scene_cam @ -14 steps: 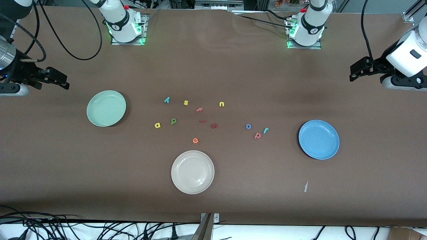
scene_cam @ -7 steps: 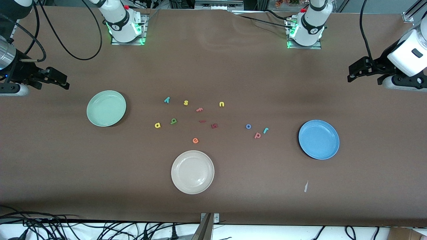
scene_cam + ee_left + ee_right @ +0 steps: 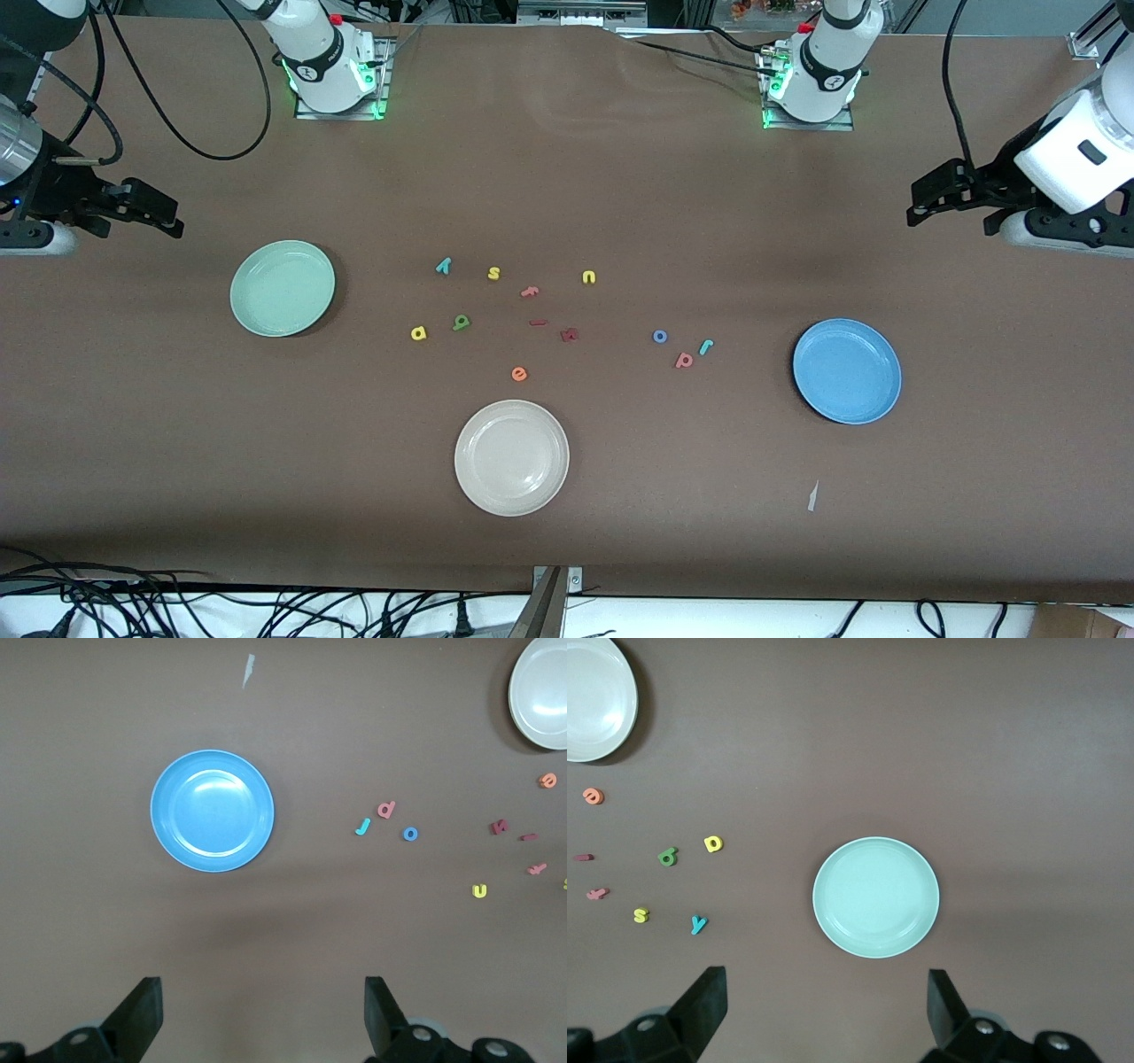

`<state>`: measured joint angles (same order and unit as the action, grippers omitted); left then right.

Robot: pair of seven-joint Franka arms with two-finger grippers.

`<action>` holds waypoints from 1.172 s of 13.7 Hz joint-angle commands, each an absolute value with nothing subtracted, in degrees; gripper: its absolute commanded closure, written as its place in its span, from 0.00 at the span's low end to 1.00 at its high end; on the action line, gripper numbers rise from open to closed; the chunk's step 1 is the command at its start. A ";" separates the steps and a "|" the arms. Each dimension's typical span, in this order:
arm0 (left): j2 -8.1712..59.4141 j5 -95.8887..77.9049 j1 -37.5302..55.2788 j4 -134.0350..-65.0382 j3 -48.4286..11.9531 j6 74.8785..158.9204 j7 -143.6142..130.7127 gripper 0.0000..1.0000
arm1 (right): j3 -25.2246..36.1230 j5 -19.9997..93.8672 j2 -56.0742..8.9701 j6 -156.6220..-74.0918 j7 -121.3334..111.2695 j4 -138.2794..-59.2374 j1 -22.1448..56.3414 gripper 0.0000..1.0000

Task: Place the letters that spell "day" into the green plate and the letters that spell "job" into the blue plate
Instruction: 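Move the left gripper toward the cyan j while the right gripper reaches letters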

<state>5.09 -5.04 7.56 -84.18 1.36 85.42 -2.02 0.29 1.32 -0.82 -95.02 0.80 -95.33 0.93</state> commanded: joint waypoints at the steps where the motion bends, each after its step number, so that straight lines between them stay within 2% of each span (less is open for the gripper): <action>1: 6.59 -6.24 9.05 -83.32 1.58 86.22 -1.76 0.00 | 0.18 0.53 0.44 -95.10 0.53 -96.59 1.05 0.00; 11: 10.02 -5.27 10.72 -87.53 1.76 94.04 -1.67 0.00 | -0.18 -1.58 0.53 -95.45 0.88 -96.59 1.85 0.00; 16: 11.51 -5.36 11.77 -93.68 1.76 101.49 -1.58 0.00 | -0.18 -1.32 0.44 -95.45 0.88 -96.59 1.85 0.00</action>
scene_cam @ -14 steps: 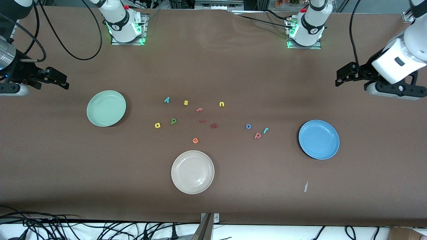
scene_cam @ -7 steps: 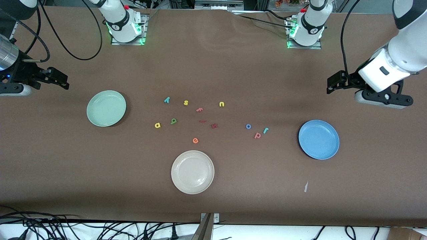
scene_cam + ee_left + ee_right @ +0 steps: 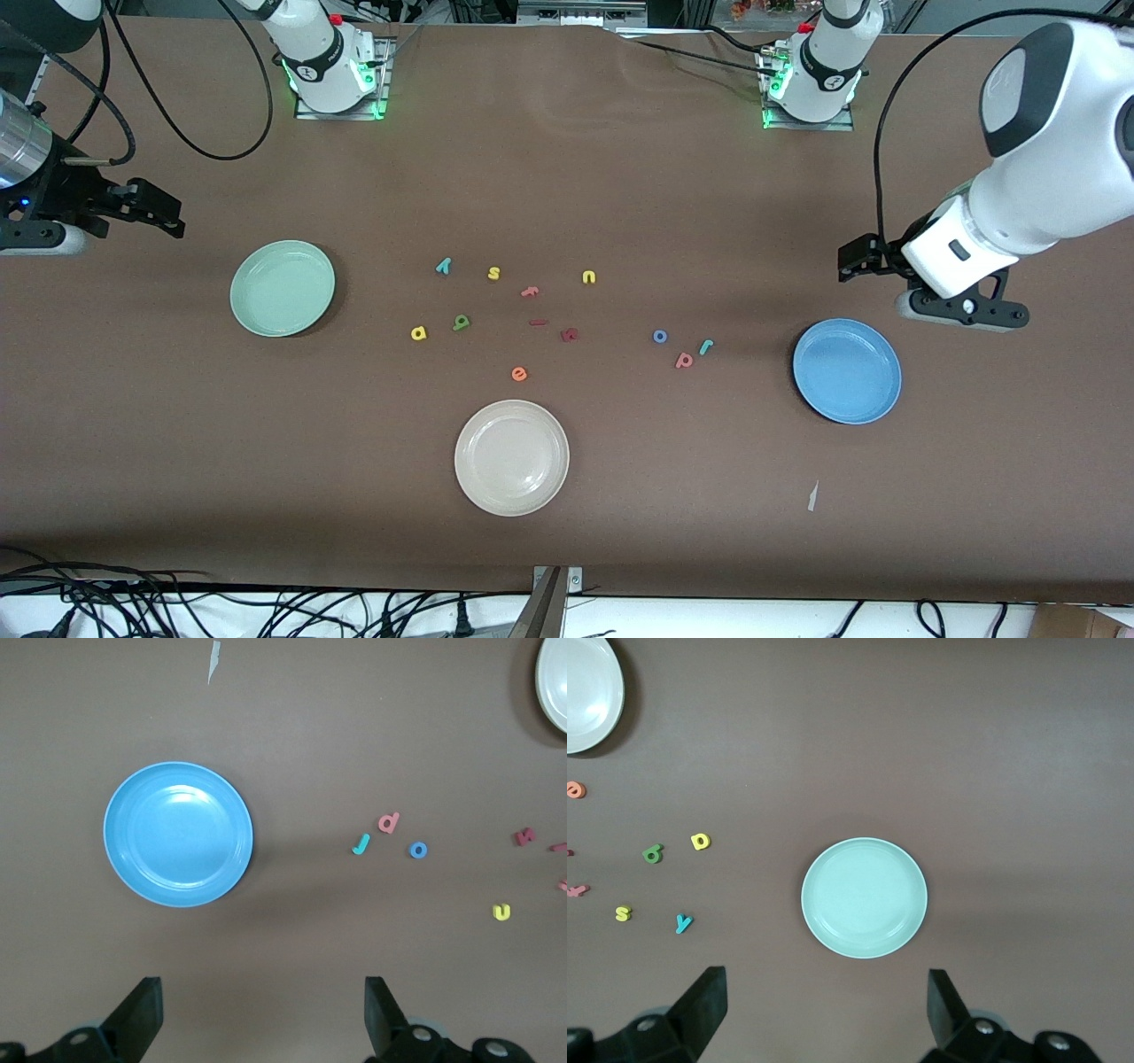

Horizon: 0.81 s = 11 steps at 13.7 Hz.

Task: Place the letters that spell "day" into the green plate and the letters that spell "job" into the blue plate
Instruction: 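Move the left gripper toward the cyan j while the right gripper reaches letters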

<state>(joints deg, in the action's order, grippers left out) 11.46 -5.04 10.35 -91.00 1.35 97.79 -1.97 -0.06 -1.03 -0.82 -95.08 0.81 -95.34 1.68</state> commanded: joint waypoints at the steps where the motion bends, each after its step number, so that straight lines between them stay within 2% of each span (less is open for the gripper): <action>1: 11.95 -5.27 13.78 -95.34 1.76 103.69 -1.67 0.00 | -0.18 -1.32 0.44 -95.45 0.88 -96.59 1.85 0.00; 7: 13.09 -5.27 15.73 -111.07 1.67 124.60 -1.50 0.00 | -0.18 -1.75 0.44 -95.45 0.88 -96.59 1.85 0.00; 11: 16.51 -5.27 18.10 -112.23 1.58 127.78 -1.14 0.00 | -0.18 -0.97 0.35 -95.19 2.80 -97.12 1.85 0.00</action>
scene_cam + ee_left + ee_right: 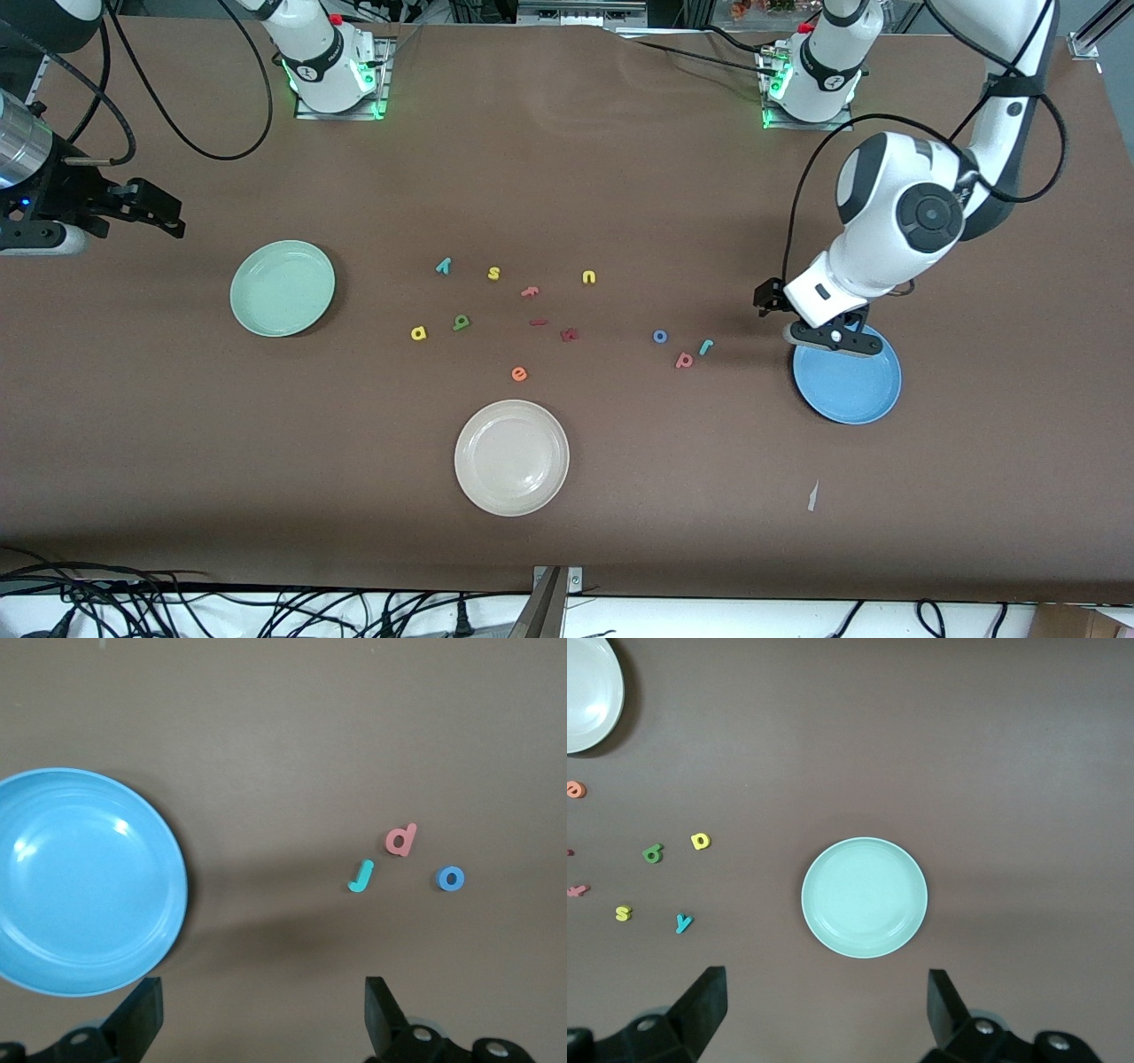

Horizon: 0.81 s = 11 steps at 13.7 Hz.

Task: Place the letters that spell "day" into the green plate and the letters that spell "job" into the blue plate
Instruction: 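Move the left gripper toward the cyan j while the right gripper reaches letters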

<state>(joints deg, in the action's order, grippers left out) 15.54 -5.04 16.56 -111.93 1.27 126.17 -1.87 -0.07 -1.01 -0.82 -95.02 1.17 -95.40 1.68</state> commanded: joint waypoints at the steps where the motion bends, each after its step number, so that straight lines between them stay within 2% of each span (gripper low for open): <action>1: 17.83 -5.19 19.15 -112.50 1.58 128.92 -1.06 0.00 | -0.26 -0.71 0.26 -95.19 4.64 -97.29 1.85 0.00; 6: 23.89 -0.64 23.02 -112.85 1.58 136.82 -1.05 0.01 | -2.72 -0.62 -0.35 -97.55 11.86 -102.12 3.34 0.00; 11: 27.68 4.74 24.35 -112.85 1.58 143.70 1.57 0.01 | -9.39 -0.70 -0.44 -118.43 23.61 -116.95 3.43 0.00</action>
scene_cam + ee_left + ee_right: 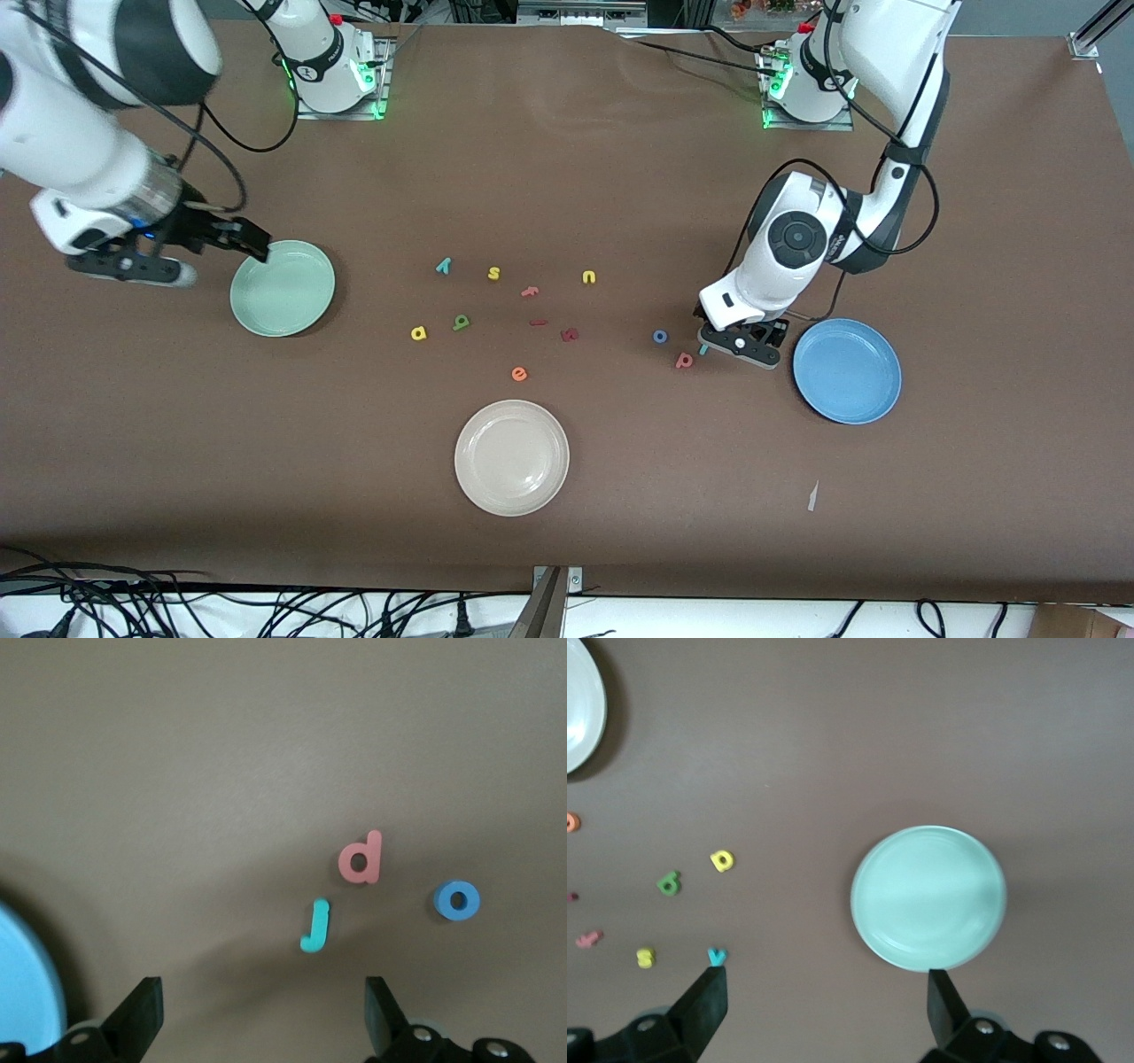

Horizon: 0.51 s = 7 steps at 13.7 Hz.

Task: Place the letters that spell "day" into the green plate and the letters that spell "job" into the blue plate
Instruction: 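Grasp the j with the left gripper while the right gripper grasps the D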

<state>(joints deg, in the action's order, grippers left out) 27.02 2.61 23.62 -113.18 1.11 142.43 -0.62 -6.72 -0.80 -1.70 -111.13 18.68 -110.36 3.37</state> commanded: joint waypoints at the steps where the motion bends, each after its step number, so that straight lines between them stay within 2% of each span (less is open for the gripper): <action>1: 27.95 4.83 24.35 -112.85 1.58 143.79 2.10 0.01 | -10.62 -0.79 -0.61 -123.09 26.25 -119.68 3.43 0.00; 4: 29.61 4.92 24.43 -112.68 1.58 145.36 2.37 0.02 | -12.13 -1.14 -5.87 -135.14 28.92 -123.05 3.95 0.00; 7: 30.14 4.83 24.43 -112.59 1.58 145.72 4.39 0.02 | -12.13 -1.75 -12.89 -141.58 28.92 -122.61 5.53 0.00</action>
